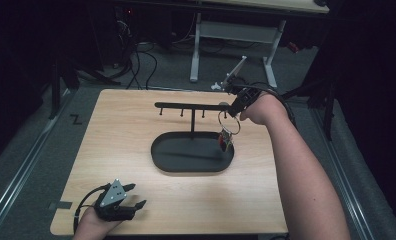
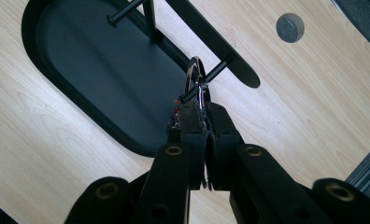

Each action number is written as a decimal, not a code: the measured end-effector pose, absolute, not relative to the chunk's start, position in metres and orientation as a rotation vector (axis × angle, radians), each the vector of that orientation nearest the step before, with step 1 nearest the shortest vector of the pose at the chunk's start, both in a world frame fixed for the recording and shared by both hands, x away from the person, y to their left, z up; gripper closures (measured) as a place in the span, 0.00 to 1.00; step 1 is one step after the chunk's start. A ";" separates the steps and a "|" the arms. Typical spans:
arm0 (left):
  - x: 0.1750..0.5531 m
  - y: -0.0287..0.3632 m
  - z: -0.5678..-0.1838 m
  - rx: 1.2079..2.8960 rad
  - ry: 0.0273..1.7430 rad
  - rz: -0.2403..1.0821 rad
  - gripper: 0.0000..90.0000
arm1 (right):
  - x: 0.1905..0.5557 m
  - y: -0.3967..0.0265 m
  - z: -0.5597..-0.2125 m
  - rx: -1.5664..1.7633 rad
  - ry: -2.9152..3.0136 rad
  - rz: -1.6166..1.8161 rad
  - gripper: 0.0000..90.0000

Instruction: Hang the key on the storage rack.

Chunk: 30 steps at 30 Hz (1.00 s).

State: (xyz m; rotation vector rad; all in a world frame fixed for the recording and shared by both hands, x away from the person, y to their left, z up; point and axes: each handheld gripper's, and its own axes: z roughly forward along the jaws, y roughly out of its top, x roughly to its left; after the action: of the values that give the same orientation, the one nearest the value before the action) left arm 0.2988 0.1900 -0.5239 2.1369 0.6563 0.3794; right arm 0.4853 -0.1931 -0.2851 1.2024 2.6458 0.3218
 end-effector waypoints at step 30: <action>0.299 0.189 -0.524 2.147 0.649 0.374 0.35 | 0.488 -0.196 -0.296 1.269 2.564 0.389 0.80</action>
State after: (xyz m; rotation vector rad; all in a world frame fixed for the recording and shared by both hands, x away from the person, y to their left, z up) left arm 0.2985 0.1886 -0.5236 2.1472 0.6492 0.3737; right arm 0.4875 -0.1957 -0.2957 1.2695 2.5639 0.3888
